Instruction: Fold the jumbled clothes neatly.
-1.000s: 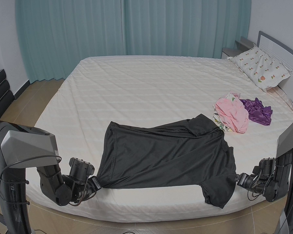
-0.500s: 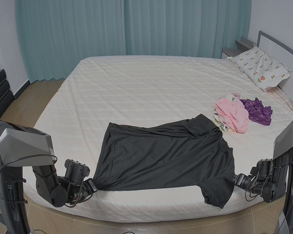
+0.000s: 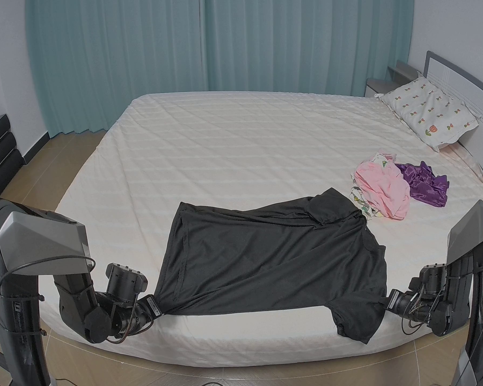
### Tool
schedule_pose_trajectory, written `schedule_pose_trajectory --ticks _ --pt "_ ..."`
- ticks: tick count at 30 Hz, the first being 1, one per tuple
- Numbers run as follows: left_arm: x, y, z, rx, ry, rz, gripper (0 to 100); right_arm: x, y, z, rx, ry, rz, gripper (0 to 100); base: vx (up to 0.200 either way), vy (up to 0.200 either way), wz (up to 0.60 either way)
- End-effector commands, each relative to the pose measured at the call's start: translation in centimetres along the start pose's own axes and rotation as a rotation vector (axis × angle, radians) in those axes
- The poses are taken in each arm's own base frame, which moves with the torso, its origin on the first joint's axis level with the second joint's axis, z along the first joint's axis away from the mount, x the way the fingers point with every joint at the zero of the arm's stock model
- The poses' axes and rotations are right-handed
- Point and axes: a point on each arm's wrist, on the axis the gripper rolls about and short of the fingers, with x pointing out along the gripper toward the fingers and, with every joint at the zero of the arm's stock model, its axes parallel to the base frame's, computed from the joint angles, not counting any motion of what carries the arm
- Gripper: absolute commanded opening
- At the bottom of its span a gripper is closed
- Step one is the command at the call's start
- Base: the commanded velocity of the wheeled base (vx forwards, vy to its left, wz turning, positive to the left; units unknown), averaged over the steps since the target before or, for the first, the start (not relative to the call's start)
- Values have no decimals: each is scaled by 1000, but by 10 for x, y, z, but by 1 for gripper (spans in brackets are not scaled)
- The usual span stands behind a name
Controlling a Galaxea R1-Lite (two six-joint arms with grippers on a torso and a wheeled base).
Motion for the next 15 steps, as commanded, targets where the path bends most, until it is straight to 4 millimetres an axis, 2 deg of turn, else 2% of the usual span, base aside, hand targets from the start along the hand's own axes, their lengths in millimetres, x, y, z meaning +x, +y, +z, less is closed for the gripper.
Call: schedule_pose_trajectory --ticks 1,5,15 --pt "-2 1 -1 4 4 3 0 -16 -3 6 -5 -15 8 0 0 0 0" --pt "-5 4 -5 29 17 11 0 -33 -7 8 -48 -8 30 0 0 0 0" --pt "-21 11 -10 106 35 26 0 -50 -20 11 -108 -20 -5 0 0 0 0"
